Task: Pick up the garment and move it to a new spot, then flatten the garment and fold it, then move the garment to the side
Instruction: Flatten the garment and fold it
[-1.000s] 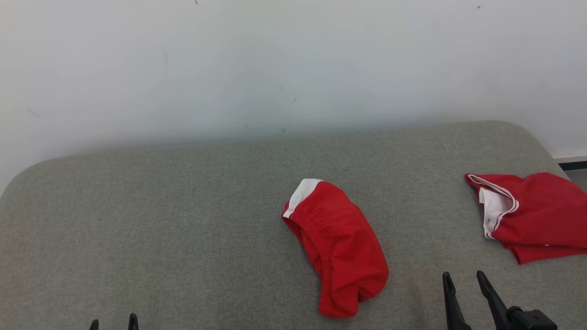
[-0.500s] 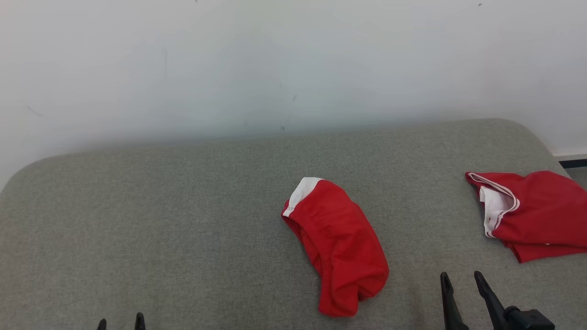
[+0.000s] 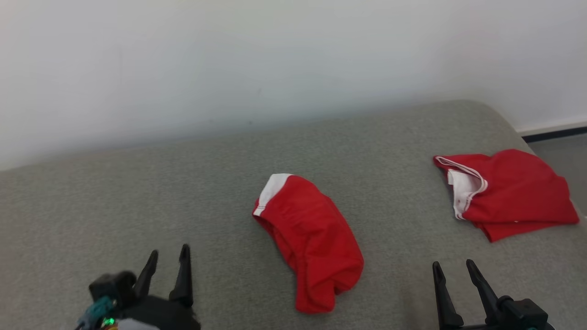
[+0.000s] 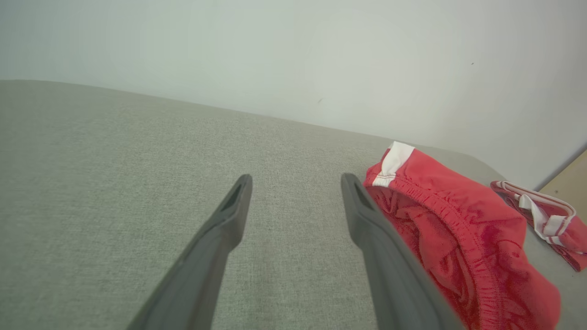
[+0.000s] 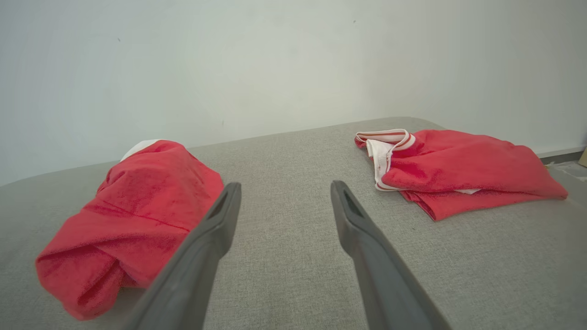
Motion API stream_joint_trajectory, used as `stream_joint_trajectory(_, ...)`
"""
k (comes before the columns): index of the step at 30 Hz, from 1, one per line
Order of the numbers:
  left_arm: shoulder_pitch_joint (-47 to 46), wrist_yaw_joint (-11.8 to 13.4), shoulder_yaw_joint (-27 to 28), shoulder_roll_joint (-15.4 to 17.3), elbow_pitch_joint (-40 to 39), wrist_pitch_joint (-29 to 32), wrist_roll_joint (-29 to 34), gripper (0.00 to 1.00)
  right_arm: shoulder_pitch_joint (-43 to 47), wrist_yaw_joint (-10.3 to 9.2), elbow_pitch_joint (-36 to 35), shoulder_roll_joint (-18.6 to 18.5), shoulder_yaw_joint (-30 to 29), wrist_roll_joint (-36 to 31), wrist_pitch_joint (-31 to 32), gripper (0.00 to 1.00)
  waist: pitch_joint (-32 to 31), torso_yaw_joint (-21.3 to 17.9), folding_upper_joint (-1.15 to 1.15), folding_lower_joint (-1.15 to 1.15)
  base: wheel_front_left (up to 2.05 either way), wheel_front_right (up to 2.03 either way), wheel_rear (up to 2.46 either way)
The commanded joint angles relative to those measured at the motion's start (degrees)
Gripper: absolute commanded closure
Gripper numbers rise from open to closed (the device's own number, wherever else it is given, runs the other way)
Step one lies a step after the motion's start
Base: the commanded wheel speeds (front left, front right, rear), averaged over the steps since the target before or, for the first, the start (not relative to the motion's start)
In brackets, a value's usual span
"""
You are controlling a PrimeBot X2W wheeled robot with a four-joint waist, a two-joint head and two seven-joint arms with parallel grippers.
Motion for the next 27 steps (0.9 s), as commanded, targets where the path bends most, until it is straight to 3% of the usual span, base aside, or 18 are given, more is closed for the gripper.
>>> stream_joint_trajectory(1, -2.2, 0.1, -0.6, -0.1, 1.1, 1.4, -0.9, 0.00, -0.4, -0.16, -0.2, -0.2, 0.1, -0.1, 0.0, 0.00, 1.2, -2.7, 0.00, 0.00, 0.00, 0.00, 0.00)
stream_joint_trajectory(8, -9.6, 1.3, -2.8, -0.2, 7.6, 8.0, -4.8, 0.00, -1.5, -0.16, -0.7, -0.4, 1.1, -0.3, 0.2, 0.00, 3.2, -8.5, 0.00, 0.00, 0.00, 0.00, 0.00)
stream_joint_trajectory(17, -14.5, 3.9, -6.9, -0.3, 13.9, 11.5, -10.4, 0.00, -2.3, -0.16, -0.7, -0.4, 1.5, 0.4, 0.1, 0.00, 5.3, -13.9, 0.00, 0.00, 0.00, 0.00, 0.00)
stream_joint_trajectory(27, -19.2, 5.3, -8.3, -0.3, 17.7, 13.2, -15.8, 0.00, -3.0, -0.16, -0.5, 0.1, 2.3, 0.6, -0.2, 0.00, 6.6, -15.2, 0.00, 0.00, 0.00, 0.00, 0.00)
